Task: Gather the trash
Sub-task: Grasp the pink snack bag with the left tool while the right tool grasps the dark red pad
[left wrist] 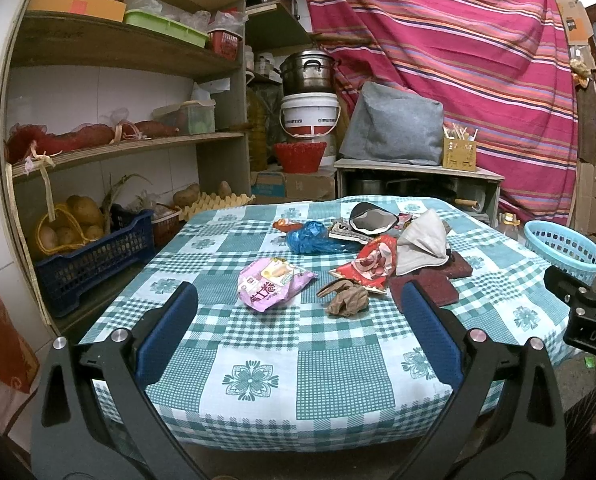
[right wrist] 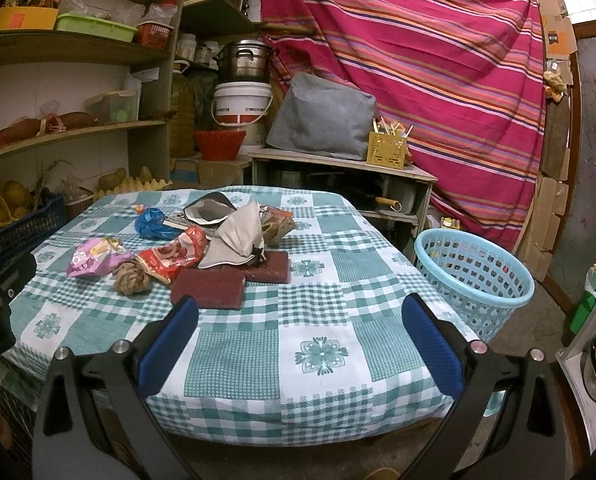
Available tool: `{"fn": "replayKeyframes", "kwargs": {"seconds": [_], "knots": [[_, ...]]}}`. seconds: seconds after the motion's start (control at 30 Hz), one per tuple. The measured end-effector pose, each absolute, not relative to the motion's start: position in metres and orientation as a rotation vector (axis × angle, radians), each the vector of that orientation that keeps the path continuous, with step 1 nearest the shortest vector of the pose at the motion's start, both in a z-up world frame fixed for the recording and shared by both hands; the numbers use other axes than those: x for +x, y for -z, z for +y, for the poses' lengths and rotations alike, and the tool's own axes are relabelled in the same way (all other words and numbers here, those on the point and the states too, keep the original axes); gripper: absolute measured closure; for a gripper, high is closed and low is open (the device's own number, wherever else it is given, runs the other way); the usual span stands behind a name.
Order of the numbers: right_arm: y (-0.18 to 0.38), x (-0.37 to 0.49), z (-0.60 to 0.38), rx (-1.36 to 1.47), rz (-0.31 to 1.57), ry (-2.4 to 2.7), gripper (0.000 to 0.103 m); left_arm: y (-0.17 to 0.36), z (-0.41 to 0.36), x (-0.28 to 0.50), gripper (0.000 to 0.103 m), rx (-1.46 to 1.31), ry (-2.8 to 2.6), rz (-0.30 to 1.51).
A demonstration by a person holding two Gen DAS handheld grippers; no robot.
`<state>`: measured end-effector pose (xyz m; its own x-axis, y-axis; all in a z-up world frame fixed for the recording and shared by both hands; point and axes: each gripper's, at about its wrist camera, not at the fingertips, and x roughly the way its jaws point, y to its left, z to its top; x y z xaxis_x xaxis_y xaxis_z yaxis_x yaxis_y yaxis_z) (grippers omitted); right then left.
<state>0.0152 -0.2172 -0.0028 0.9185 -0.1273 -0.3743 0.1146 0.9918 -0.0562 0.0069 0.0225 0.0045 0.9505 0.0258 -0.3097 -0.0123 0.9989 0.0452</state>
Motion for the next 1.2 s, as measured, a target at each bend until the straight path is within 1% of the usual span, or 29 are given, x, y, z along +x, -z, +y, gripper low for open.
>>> {"fn": "replayKeyframes", "kwargs": {"seconds": [0.27,0.47,0.63,0.8,0.97,1.1,1.2], "knots": [[0.003,0.017,-0.217,-0.041,0.392,0.124,0.004,0.003,0.027,0.017,0.005,0.041,-0.02,0.352],[-0.003,0.035,-0.226,-0.035,0.388,0.123,0.004,-0.006,0.037,0.037,0.005,0.033,-0.036,0.387],[-0.012,0.07,-0.228,-0.035,0.41,0.097,0.004,-0.021,0.044,0.073,0.005,0.06,-0.047,0.41],[-0.008,0.118,-0.225,-0.042,0.49,0.069,0.004,-0.023,0.052,0.121,0.005,0.066,-0.031,0.467],[0.009,0.156,-0.214,-0.051,0.582,0.049,0.004,0.004,0.061,0.167,0.005,0.072,-0.013,0.579],[0.034,0.166,-0.213,-0.044,0.641,0.032,0.004,0.037,0.068,0.192,0.005,0.077,-0.01,0.694],[0.042,0.172,-0.215,-0.02,0.677,0.029,0.004,0.046,0.071,0.204,0.005,0.077,0.021,0.743]]}}
